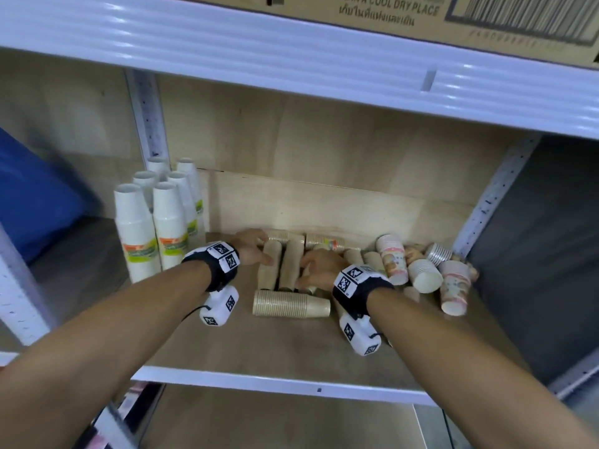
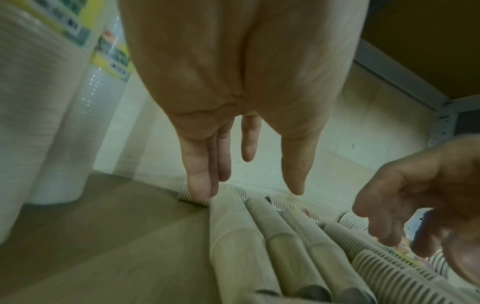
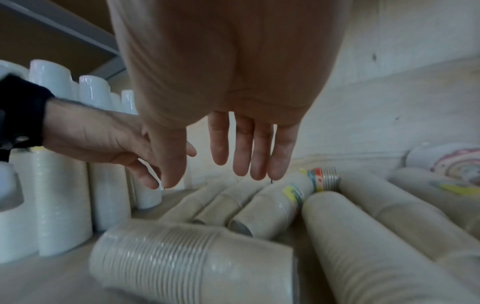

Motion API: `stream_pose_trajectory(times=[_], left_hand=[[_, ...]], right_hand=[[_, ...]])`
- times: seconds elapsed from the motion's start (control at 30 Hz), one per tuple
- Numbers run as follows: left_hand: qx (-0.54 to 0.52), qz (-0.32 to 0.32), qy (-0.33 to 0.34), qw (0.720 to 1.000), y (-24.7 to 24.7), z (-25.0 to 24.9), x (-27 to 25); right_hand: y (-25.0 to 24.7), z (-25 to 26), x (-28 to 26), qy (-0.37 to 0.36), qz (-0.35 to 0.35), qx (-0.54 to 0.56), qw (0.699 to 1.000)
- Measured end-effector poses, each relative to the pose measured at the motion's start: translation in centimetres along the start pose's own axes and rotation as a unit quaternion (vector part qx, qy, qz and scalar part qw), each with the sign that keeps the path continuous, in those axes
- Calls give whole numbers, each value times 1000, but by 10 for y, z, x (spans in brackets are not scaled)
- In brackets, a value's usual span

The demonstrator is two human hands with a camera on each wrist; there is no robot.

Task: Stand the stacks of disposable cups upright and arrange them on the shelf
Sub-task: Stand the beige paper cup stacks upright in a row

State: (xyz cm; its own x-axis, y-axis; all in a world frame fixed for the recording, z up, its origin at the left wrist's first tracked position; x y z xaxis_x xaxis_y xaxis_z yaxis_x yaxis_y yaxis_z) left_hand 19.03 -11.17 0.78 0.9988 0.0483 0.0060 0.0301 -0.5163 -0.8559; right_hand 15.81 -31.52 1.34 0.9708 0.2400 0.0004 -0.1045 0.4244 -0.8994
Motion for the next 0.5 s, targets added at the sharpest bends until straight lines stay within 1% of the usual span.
stream_pose_trajectory(times=[0.17, 0.3, 0.5], left_hand=[[-26, 22, -20, 999, 25, 9, 3], [-41, 31, -32, 998, 42, 14, 5], [-57, 36, -38, 997, 56, 17, 5]], right_hand=[[23, -14, -11, 2, 25, -19, 999], [34, -30, -14, 16, 39, 0, 999], [41, -41, -17, 18, 30, 22, 999]])
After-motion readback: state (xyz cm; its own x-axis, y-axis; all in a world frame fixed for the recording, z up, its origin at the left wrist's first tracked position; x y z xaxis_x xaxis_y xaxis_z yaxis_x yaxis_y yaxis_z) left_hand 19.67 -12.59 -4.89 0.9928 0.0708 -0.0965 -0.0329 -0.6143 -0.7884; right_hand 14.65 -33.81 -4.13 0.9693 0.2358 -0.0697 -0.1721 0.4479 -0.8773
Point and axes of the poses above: each hand's wrist, its own x-axis towards the middle knuckle, its own y-axis out of the palm, z = x × y, the point moved 4 cm from there along x, towards the middle knuckle, and after that the axes turned 10 degrees about -z, right-handed, at the moved point
